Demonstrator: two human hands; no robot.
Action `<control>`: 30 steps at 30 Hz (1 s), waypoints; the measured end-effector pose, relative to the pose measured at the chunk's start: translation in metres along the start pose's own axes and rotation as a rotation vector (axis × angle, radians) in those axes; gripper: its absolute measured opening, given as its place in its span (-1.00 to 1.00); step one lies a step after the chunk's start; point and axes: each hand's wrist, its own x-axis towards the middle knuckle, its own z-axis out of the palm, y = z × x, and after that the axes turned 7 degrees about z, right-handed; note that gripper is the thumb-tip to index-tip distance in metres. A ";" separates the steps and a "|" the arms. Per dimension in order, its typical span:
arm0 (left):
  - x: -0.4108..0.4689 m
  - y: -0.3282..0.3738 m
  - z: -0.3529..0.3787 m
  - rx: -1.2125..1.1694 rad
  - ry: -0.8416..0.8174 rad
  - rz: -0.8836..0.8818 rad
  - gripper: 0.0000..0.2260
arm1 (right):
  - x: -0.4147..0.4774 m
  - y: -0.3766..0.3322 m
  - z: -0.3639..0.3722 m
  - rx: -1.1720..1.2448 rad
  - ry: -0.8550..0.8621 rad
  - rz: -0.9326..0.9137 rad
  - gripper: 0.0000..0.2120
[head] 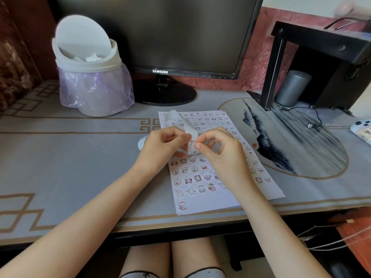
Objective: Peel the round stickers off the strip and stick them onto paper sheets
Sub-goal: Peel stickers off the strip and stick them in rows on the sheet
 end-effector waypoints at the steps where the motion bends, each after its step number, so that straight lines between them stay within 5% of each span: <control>1: 0.000 0.000 0.000 -0.008 0.002 -0.002 -0.87 | -0.002 -0.001 -0.001 -0.014 -0.001 -0.014 -0.96; 14: 0.002 -0.007 -0.002 0.093 0.005 -0.003 -0.86 | -0.043 -0.017 -0.022 0.189 -0.398 0.361 -0.94; 30: -0.001 -0.005 0.002 0.112 -0.020 0.004 -0.86 | -0.060 -0.011 -0.016 0.057 -0.388 0.378 -0.87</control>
